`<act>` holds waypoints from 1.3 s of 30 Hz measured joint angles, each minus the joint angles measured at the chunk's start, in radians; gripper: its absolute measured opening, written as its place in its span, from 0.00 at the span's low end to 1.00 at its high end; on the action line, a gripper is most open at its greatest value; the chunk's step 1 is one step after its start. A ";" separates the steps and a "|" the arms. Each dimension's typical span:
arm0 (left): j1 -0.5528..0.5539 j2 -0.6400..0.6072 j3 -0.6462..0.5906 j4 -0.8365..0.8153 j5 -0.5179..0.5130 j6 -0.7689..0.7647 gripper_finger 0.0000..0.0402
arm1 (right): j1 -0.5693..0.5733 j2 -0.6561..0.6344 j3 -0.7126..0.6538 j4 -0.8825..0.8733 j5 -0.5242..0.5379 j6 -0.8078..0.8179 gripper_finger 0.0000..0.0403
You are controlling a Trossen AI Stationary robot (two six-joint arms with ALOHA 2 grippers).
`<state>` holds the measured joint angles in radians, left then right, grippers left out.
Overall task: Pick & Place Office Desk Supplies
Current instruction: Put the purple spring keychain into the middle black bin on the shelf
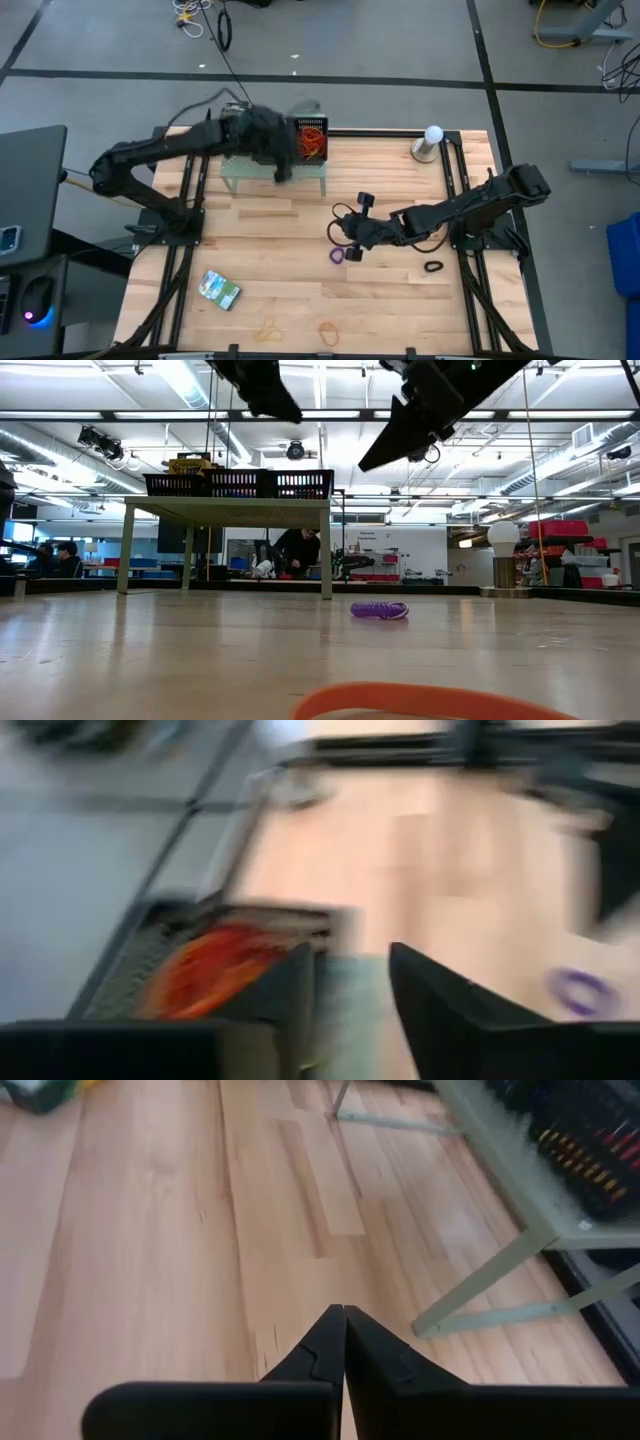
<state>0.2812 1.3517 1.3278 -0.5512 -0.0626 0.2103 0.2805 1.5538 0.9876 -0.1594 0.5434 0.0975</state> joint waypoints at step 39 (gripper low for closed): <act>-0.576 0.270 -0.934 1.557 -0.367 -0.491 0.03 | 0.058 0.061 -0.255 0.171 -0.231 0.543 0.24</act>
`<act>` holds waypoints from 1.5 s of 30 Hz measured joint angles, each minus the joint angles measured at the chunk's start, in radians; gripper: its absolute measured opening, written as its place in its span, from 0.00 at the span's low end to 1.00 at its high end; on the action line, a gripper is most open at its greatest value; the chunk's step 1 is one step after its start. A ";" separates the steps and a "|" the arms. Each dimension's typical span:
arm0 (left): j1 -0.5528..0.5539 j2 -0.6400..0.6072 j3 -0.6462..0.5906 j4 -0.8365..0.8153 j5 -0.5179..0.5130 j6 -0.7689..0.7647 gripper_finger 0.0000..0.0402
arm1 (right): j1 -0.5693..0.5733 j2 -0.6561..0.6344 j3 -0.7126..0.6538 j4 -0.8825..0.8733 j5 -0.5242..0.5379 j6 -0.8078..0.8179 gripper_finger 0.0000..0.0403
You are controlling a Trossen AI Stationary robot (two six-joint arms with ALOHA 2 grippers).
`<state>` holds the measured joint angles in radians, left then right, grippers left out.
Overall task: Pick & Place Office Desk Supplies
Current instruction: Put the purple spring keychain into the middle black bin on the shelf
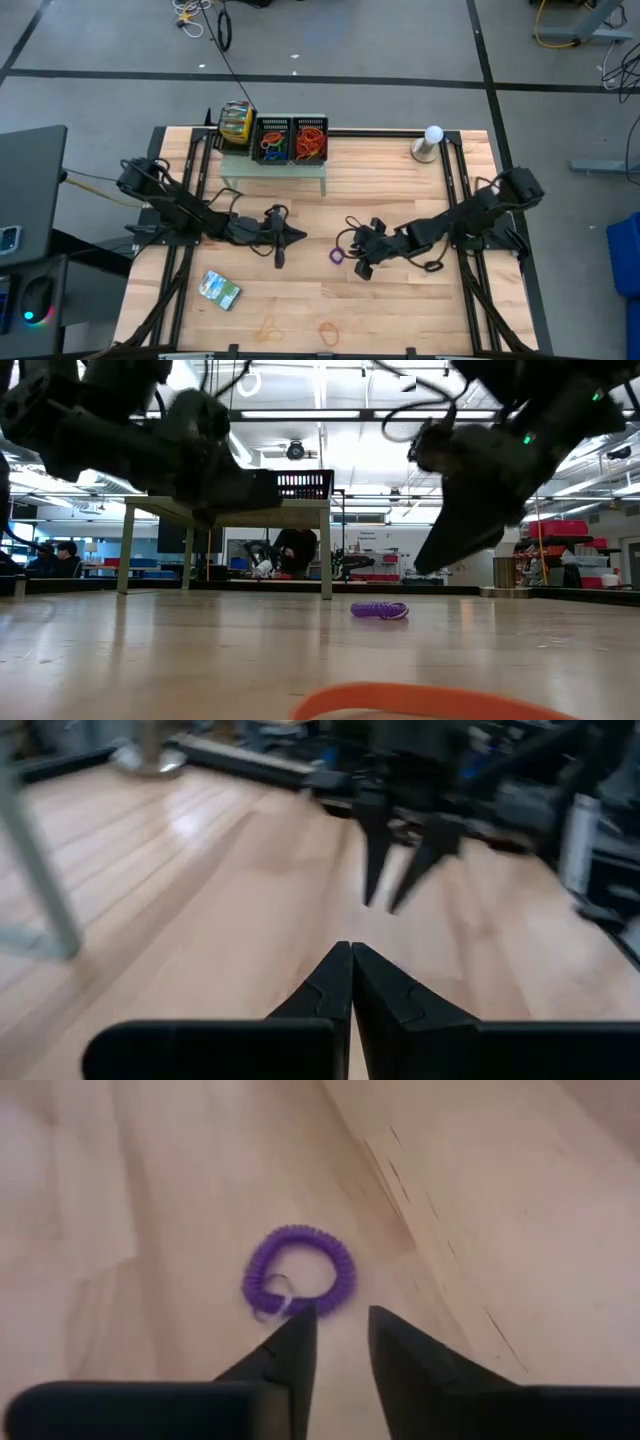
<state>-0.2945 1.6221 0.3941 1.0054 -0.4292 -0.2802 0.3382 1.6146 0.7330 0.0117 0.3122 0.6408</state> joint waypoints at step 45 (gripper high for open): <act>0.020 0.052 0.014 -0.016 -0.122 -0.256 0.23 | 0.024 0.257 0.158 0.196 0.596 -0.478 0.04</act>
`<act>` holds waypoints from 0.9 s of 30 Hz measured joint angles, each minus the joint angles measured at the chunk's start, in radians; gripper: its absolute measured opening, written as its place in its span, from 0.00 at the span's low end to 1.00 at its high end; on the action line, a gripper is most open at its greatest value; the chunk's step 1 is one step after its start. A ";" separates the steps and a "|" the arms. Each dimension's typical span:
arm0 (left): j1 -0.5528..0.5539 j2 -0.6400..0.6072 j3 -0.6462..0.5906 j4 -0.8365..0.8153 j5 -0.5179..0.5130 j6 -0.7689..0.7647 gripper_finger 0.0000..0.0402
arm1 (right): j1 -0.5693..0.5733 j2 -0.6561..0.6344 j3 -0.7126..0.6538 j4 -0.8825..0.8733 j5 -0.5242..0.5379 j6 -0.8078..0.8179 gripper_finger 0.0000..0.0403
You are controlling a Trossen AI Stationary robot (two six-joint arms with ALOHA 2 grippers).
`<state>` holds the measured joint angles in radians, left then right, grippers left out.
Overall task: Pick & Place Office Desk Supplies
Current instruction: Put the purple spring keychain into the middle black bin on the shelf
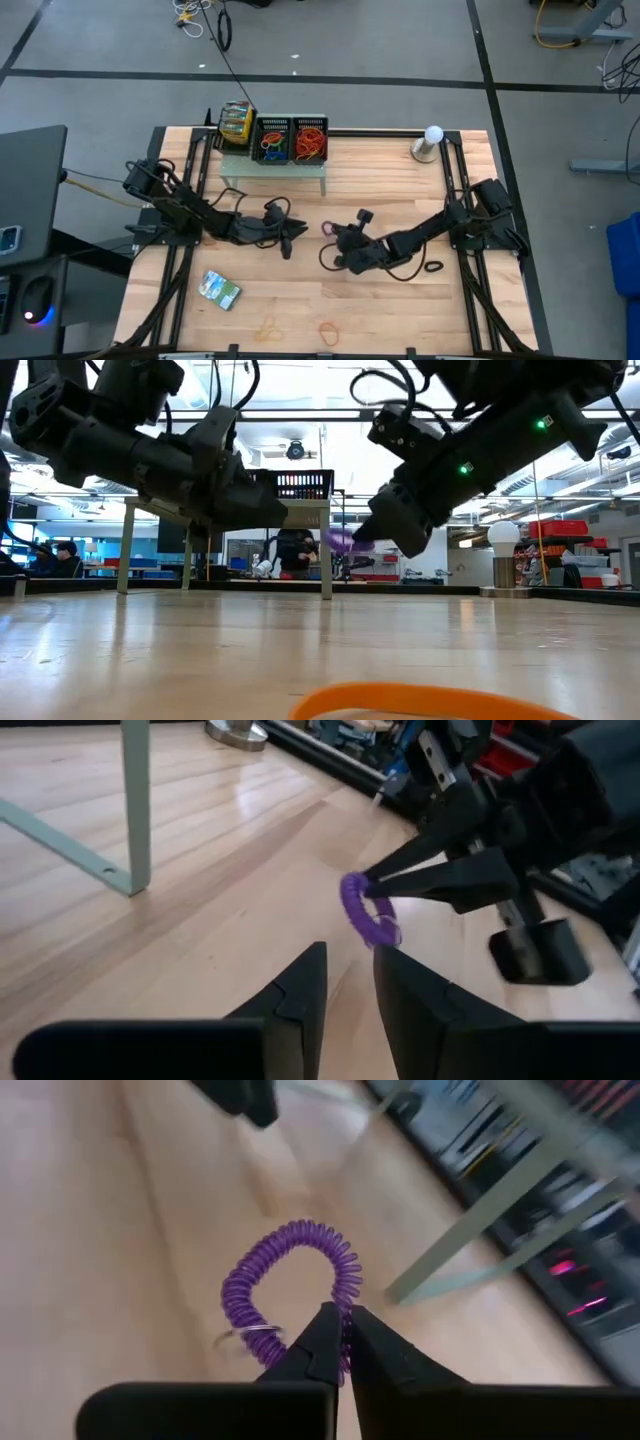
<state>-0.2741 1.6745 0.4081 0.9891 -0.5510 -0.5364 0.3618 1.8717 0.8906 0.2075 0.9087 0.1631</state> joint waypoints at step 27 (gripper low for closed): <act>0.012 0.134 0.205 0.008 0.014 0.050 0.39 | 0.081 -0.002 0.000 0.307 0.198 -0.406 0.04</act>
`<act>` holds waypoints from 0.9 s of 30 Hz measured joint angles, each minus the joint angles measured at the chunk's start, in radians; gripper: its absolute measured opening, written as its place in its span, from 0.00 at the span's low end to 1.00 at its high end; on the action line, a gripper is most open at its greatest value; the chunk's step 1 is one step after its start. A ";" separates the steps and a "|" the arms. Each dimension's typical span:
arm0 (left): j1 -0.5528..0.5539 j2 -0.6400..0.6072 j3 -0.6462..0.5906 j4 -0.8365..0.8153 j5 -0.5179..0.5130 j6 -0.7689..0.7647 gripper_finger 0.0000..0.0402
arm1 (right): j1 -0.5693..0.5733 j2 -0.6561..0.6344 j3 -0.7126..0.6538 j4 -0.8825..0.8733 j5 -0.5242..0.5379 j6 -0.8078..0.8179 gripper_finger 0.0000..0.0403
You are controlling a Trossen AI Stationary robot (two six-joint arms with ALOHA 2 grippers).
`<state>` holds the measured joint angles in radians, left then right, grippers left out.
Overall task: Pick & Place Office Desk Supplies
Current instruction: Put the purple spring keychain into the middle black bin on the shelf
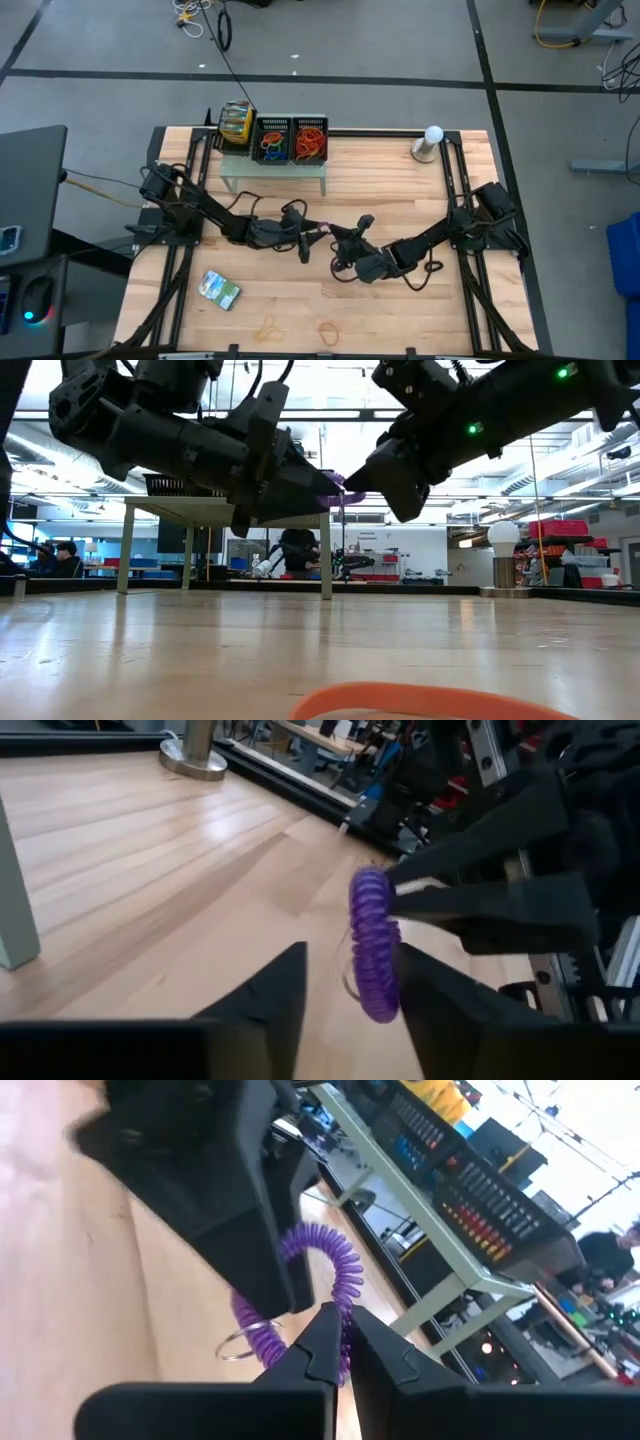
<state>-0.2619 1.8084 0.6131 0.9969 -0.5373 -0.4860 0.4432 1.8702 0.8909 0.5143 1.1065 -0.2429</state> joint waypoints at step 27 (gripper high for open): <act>-0.014 -0.373 -0.009 -0.540 -0.111 0.102 0.06 | -0.037 0.000 0.000 -0.039 -0.096 0.166 0.34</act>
<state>-0.2756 1.4351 0.6041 0.4568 -0.6483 -0.3843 0.4057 1.8702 0.8909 0.4755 1.0105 -0.0773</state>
